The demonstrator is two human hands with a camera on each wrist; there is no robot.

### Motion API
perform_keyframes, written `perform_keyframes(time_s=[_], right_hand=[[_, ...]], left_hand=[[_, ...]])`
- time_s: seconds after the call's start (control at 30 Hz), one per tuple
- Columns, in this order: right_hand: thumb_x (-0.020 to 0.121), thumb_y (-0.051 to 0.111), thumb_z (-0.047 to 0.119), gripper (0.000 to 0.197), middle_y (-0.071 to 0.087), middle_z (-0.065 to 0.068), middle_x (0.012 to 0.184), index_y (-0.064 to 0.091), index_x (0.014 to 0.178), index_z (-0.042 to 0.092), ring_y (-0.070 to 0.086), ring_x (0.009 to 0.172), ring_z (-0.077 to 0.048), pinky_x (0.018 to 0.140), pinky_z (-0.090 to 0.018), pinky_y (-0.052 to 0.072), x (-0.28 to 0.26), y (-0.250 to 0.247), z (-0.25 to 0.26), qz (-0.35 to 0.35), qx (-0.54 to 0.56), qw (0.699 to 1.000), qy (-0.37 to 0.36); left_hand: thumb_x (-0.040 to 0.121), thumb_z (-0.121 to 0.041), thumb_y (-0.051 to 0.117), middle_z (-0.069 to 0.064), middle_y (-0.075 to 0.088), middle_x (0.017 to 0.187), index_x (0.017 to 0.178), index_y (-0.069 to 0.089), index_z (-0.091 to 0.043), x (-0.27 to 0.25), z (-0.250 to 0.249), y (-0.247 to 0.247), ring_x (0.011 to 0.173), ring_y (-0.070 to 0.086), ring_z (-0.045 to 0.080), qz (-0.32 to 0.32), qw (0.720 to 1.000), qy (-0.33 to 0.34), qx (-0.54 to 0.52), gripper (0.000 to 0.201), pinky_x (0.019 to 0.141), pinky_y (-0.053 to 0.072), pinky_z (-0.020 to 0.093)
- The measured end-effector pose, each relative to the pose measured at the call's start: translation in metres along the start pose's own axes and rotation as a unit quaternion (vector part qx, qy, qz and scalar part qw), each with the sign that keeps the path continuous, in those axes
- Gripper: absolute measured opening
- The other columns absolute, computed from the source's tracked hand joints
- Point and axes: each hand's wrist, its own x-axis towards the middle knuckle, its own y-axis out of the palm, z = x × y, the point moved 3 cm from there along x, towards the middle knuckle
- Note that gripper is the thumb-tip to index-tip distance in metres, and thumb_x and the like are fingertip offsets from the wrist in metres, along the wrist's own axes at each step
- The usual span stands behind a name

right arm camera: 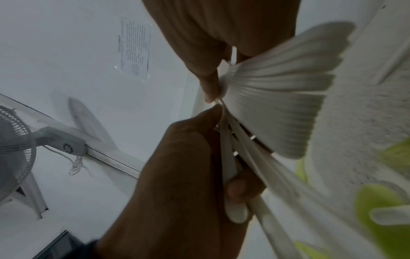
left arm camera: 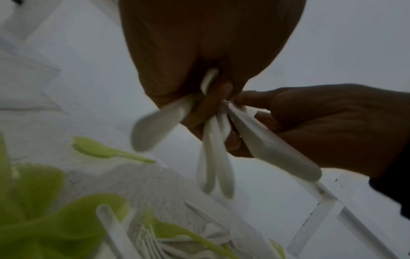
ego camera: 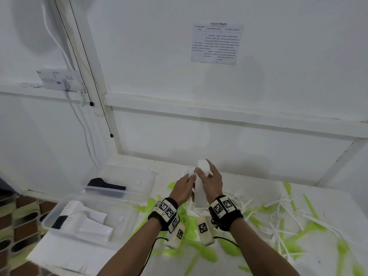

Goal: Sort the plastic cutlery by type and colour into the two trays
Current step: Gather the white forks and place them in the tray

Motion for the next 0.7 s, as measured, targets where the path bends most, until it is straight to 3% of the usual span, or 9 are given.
perform_keyframes(time_s=[0.07, 0.17, 0.3, 0.47, 0.57, 0.63, 0.7], right_hand=[[0.086, 0.078, 0.031, 0.051, 0.076, 0.000, 0.108, 0.061, 0.133, 0.036, 0.071, 0.100, -0.019, 0.093, -0.045, 0.058, 0.005, -0.001, 0.003, -0.012, 0.034, 0.999, 0.011], [0.091, 0.075, 0.018, 0.043, 0.077, -0.010, 0.099, 0.062, 0.133, 0.021, 0.072, 0.091, -0.024, 0.086, -0.044, 0.061, 0.011, -0.002, 0.015, -0.006, 0.141, 0.989, 0.035], [0.088, 0.079, 0.031, 0.051, 0.074, 0.002, 0.118, 0.061, 0.136, 0.032, 0.070, 0.108, -0.018, 0.097, -0.044, 0.057, 0.010, 0.006, 0.017, 0.015, 0.090, 0.996, 0.019], [0.091, 0.075, 0.030, 0.051, 0.072, 0.006, 0.114, 0.058, 0.138, 0.034, 0.069, 0.105, -0.016, 0.099, -0.048, 0.055, 0.006, 0.005, 0.015, -0.036, 0.073, 0.997, 0.017], [0.093, 0.071, 0.020, 0.047, 0.076, -0.003, 0.095, 0.057, 0.136, 0.030, 0.073, 0.088, -0.025, 0.085, -0.050, 0.061, 0.008, 0.001, 0.018, -0.068, 0.134, 0.987, 0.048], [0.096, 0.065, 0.012, 0.043, 0.071, -0.011, 0.090, 0.055, 0.135, 0.027, 0.073, 0.076, -0.031, 0.066, -0.045, 0.061, 0.010, -0.004, 0.024, -0.066, 0.195, 0.976, 0.069], [0.097, 0.061, 0.011, 0.041, 0.067, -0.013, 0.089, 0.053, 0.134, 0.024, 0.070, 0.067, -0.030, 0.058, -0.037, 0.057, 0.012, -0.012, 0.025, -0.045, 0.185, 0.977, 0.091]], left_hand=[[0.108, -0.039, 0.040, 0.008, 0.059, 0.067, 0.088, 0.050, -0.008, -0.003, 0.000, 0.001, 0.046, 0.050, 0.015, 0.017, 1.000, -0.005, -0.024, 0.038, 0.047, 0.038, 0.028], [0.109, -0.041, 0.040, -0.001, 0.059, 0.062, 0.081, 0.051, -0.011, -0.007, -0.004, -0.002, 0.048, 0.053, 0.018, 0.016, 0.999, 0.029, -0.023, 0.043, 0.053, 0.039, 0.028], [0.109, -0.042, 0.040, 0.002, 0.051, 0.059, 0.080, 0.051, -0.010, -0.002, -0.009, -0.004, 0.045, 0.045, 0.017, 0.008, 0.998, 0.019, -0.052, 0.045, 0.046, 0.034, 0.024], [0.109, -0.030, 0.041, 0.000, 0.046, 0.053, 0.077, 0.047, -0.009, -0.003, -0.016, -0.002, 0.041, 0.040, 0.015, 0.022, 0.999, 0.013, -0.039, 0.039, 0.046, 0.029, 0.026], [0.107, -0.019, 0.039, 0.000, 0.045, 0.060, 0.075, 0.049, -0.011, -0.003, -0.014, -0.003, 0.041, 0.035, 0.014, 0.031, 0.998, -0.003, -0.048, 0.034, 0.046, 0.028, 0.026], [0.102, -0.009, 0.035, -0.001, 0.046, 0.065, 0.085, 0.056, -0.009, -0.002, -0.014, -0.006, 0.042, 0.030, 0.015, 0.022, 0.992, -0.019, -0.121, 0.026, 0.044, 0.025, 0.023], [0.101, -0.006, 0.032, 0.001, 0.048, 0.070, 0.093, 0.057, -0.007, -0.001, -0.015, -0.009, 0.042, 0.030, 0.015, 0.008, 0.987, -0.011, -0.158, 0.027, 0.043, 0.024, 0.021]])
